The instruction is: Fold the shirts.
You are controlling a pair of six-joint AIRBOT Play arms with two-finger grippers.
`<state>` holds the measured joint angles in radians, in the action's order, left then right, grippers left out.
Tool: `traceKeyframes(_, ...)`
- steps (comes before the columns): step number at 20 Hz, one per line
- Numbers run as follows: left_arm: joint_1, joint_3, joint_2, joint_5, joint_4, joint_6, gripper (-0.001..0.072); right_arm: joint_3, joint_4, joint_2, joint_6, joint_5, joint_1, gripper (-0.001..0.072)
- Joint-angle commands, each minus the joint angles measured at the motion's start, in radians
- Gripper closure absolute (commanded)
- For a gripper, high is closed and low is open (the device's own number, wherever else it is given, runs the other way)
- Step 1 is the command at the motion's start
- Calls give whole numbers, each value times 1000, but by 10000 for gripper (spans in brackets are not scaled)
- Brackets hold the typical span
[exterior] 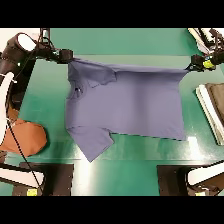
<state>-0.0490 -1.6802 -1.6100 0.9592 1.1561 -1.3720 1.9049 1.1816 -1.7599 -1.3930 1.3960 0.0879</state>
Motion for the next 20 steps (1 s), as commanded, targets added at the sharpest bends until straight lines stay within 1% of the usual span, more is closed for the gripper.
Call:
traceKeyframes(1,34,-8,-19,187,16,38,683,-68,55,31,8,16,-6,699)
traceKeyframes(2,38,12,-19,228,19,54,683,-127,71,53,8,5,-12,699)
traceKeyframes(3,40,45,-19,243,20,72,683,-198,80,79,8,-17,-21,699)
traceKeyframes(4,40,80,-19,236,20,71,683,-268,77,103,8,-48,-27,699)
traceKeyframes(6,40,163,-19,183,17,71,683,-403,75,147,7,-135,-45,699)
traceKeyframes(8,40,238,-19,122,16,71,682,-492,75,171,7,-193,-66,698)
traceKeyframes(9,40,266,-19,108,17,70,682,-524,74,179,7,-209,-77,698)
traceKeyframes(11,41,282,-19,116,19,41,678,-562,74,193,6,-220,-97,696)
traceKeyframes(12,43,280,-18,126,18,35,453,-556,74,193,6,-203,-102,638)
traceKeyframes(13,46,270,-18,159,19,34,163,-541,74,193,6,-174,-103,447)
traceKeyframes(14,53,256,-18,211,19,33,187,-517,75,193,6,-132,-101,387)
traceKeyframes(15,63,237,-16,280,21,33,225,-488,75,194,6,-82,-97,387)
traceKeyframes(17,73,251,31,358,21,32,225,-471,75,230,7,-21,-76,387)
traceKeyframes(20,77,407,188,362,44,-20,226,-546,45,359,7,-4,-45,387)
